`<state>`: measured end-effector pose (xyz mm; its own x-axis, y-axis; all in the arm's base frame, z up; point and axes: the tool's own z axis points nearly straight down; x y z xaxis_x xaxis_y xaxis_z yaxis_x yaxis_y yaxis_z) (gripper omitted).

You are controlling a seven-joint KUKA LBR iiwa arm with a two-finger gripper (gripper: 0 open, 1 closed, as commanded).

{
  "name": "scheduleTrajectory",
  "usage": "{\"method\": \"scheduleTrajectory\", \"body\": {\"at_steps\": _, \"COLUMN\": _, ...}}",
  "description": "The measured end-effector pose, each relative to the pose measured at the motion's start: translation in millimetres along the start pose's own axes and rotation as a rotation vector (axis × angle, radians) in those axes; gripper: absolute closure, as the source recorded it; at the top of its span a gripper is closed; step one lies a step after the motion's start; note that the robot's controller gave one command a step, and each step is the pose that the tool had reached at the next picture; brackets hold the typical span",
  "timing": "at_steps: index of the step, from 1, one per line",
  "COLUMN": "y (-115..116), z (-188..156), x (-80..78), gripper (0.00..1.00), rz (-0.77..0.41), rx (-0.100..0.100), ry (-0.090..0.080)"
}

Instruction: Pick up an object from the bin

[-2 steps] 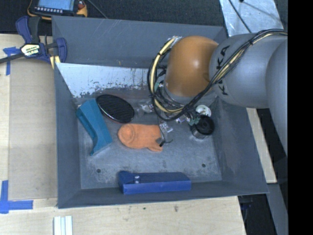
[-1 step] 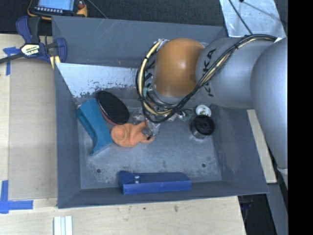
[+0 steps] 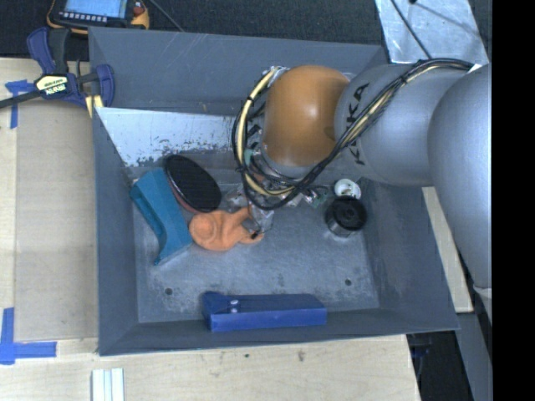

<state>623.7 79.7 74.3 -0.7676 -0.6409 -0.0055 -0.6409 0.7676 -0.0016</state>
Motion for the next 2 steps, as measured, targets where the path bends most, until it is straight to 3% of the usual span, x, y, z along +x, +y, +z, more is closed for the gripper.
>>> {"method": "scheduleTrajectory", "body": {"at_steps": 2, "y": 0.0, "z": 0.0, "x": 0.0, "gripper": 1.00, "rz": 0.001, "rx": 0.000, "ry": 0.000}}
